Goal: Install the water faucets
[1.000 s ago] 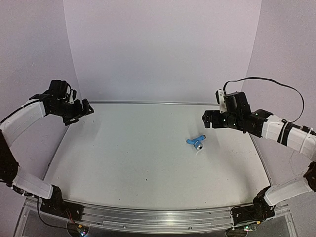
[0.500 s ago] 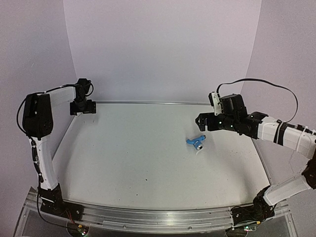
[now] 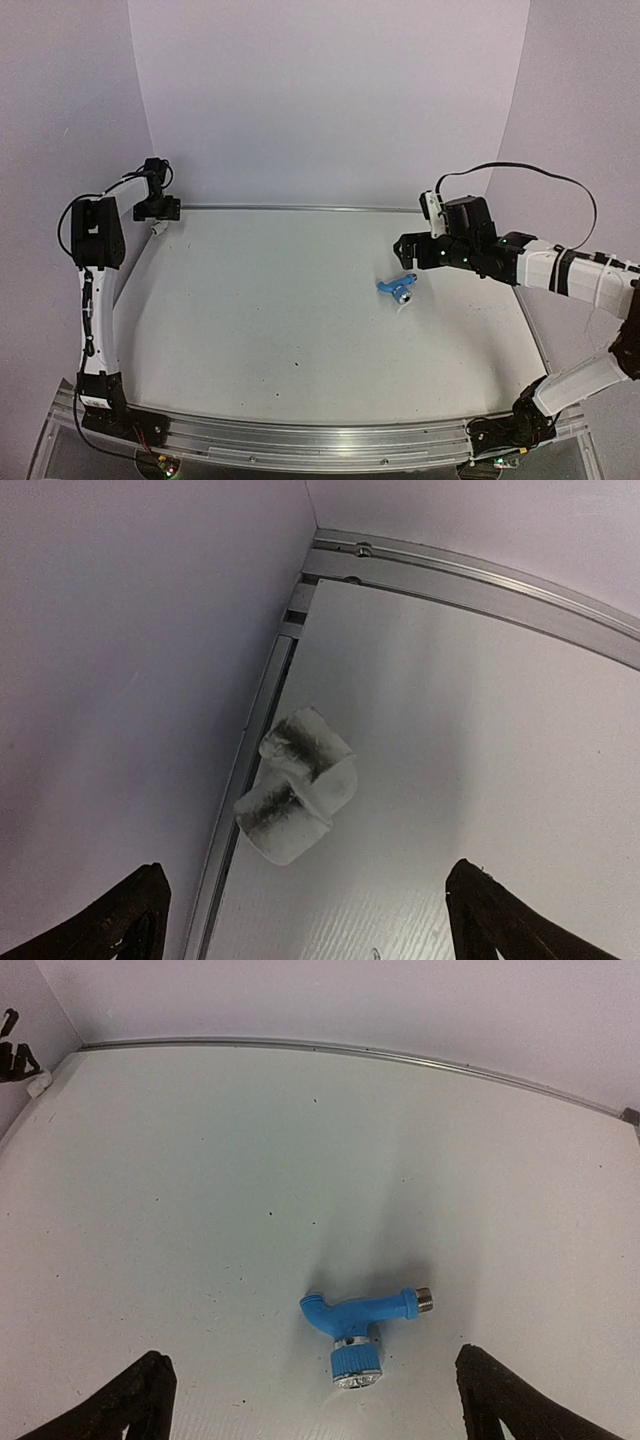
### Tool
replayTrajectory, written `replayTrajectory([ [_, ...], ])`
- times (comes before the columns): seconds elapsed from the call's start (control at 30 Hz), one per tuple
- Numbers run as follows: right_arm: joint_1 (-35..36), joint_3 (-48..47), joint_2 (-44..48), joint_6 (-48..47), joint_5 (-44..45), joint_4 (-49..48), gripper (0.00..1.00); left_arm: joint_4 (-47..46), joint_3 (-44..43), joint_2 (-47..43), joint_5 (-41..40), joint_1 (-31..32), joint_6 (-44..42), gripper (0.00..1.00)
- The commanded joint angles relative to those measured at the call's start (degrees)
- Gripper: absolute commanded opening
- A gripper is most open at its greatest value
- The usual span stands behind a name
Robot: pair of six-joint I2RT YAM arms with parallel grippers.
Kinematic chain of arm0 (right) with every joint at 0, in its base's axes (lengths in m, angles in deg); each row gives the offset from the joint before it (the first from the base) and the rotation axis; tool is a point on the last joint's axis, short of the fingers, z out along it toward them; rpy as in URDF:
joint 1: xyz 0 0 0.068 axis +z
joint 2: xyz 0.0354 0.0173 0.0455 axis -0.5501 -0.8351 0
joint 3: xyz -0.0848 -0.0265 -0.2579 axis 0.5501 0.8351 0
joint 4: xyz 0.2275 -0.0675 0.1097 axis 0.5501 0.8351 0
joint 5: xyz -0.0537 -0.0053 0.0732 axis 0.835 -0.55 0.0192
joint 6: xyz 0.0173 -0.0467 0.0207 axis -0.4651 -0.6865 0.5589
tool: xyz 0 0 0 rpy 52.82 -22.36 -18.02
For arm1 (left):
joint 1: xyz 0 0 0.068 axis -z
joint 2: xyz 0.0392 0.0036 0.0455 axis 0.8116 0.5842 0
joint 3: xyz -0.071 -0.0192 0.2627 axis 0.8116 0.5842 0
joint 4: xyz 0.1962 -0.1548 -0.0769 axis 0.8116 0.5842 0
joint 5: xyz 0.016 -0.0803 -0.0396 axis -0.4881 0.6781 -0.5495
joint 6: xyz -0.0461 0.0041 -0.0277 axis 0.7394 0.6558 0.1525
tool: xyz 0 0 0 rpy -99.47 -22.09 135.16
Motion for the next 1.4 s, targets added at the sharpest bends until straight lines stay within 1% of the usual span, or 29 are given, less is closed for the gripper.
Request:
replayTrajectory([
  [0.0, 0.17, -1.49, -2.12, 0.36, -0.16, -2.79, 0.98, -0.23, -5.63, 3.98, 1.12, -0.48, -2.86, 1.0],
  [0.13, 0.16, -2.23, -3.77, 0.52, -0.51, -2.85, 0.98, -0.28, -9.11, 7.17, 2.81, -0.75, -5.12, 1.0],
  [0.37, 0.16, -3.6, -5.8, 1.12, -1.71, -2.92, 0.98, -0.97, -13.3, 11.42, 1.29, -0.84, -6.69, 1.0],
  [0.6, 0.16, -3.62, -6.06, 1.65, -1.91, -2.86, 0.98, -3.21, -14.59, 13.7, -0.24, -0.81, -9.72, 1.0],
  [0.73, 0.16, -4.01, -6.53, 1.71, -1.91, -2.89, 0.98, -3.84, -15.03, 14.36, -0.57, -0.79, -10.04, 0.95],
  [0.83, 0.16, -4.6, -7.13, 1.95, -2.18, -2.85, 0.98, -4.39, -14.95, 14.65, -0.82, -0.78, -10.27, 0.85],
  [0.93, 0.16, -5.25, -7.9, 2.62, -2.47, -2.85, 0.98, -4.59, -14.32, 14.61, -0.67, -0.68, -10.22, 0.72],
  [1.03, 0.16, -5.38, -8.13, 3.09, -2.11, -2.7, 0.98, -4.59, -12.28, 13.16, -0.16, -0.05, -9.56, 0.68],
  [1.1, 0.16, -5.17, -7.85, 3.08, -0.91, -2.39, 0.98, -4.51, -9.06, 10.96, 0.37, 0.9, -8.58, 0.62],
  [1.2, 0.16, -4.14, -6.84, 2.42, 0.44, -2.09, 0.98, -4.09, -3.15, 6.69, 2.18, 2.65, -6.15, 0.49],
  [1.3, 0.16, -2.51, -4.89, 1.88, 2.2, -1.8, 0.98, -3.14, 2.86, 1.92, 3.01, 5.36, -2.46, 0.41],
  [1.37, 0.16, -1.13, -3.54, 3.31, 3.78, -1.45, 0.98, -2.93, 7.66, -1.51, 4.98, 6.6, 0.95, 0.35],
])
